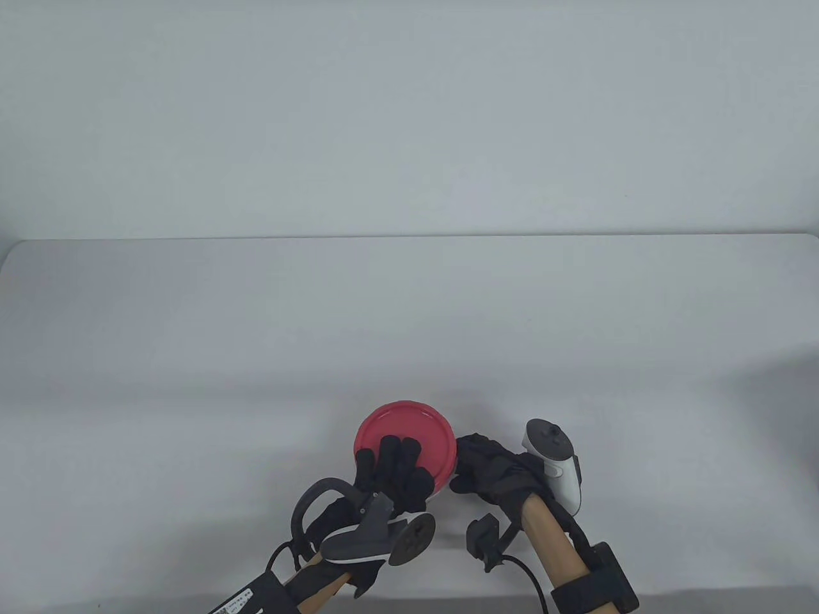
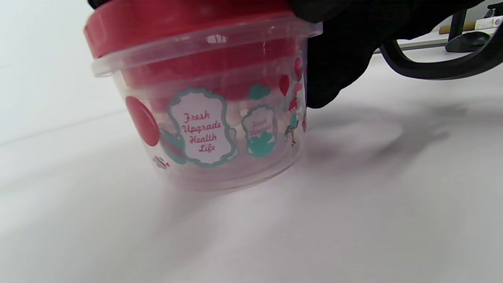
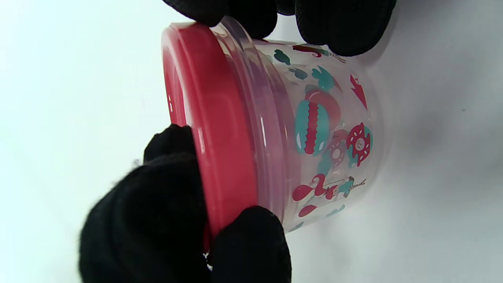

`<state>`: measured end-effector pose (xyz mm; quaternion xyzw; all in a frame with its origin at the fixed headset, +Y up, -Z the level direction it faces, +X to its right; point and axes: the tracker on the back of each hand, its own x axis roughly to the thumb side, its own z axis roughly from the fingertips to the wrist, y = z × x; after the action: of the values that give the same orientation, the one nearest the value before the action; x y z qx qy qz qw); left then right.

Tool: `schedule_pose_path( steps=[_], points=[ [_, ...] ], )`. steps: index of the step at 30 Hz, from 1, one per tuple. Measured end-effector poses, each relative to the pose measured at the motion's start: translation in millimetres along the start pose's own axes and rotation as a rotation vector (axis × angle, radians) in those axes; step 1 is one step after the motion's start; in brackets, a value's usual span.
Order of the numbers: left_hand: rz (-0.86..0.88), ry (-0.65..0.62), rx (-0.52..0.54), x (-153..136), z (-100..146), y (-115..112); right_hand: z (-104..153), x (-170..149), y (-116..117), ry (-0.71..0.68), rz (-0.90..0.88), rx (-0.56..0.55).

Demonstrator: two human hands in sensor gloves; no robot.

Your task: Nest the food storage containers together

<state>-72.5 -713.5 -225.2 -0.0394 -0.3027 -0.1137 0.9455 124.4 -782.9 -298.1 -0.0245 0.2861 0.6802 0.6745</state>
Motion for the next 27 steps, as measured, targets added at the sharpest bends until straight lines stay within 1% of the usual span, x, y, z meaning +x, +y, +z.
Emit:
schedule_pose_path(
  steps=[7,10,13,15,16,17,19,20,22,23,25,27],
  points=[
    [0.074,0.005,-0.001,-6,0,0,1,-1,0,0.003,-0.026,0.011],
    [0.095,0.017,0.005,-8,-2,6,1,0,1,0.002,-0.030,0.011],
    [0.160,0.103,0.028,-7,-9,16,0,0,1,0.002,-0.023,0.017],
    [0.236,0.169,-0.015,-2,-17,14,0,0,2,0.002,-0.017,0.021],
    [0.261,0.169,-0.035,1,-22,12,0,0,2,0.001,-0.015,0.022],
    [0.268,0.180,-0.049,4,-27,9,1,0,2,0.001,-0.013,0.022],
    [0.271,0.187,-0.113,8,-34,2,1,0,2,0.002,-0.011,0.022],
    [0.221,0.209,-0.093,10,-34,2,1,0,1,-0.003,-0.015,0.001],
    [0.199,0.170,-0.062,10,-33,0,1,0,1,-0.006,-0.017,0.001],
    [0.208,0.160,-0.065,9,-32,0,1,0,1,-0.008,-0.018,0.001],
    [0.231,0.096,-0.083,2,-29,0,0,0,2,-0.017,-0.023,-0.028],
    [0.246,0.042,-0.101,-5,-25,1,-1,0,1,-0.018,-0.030,-0.031]
  ],
)
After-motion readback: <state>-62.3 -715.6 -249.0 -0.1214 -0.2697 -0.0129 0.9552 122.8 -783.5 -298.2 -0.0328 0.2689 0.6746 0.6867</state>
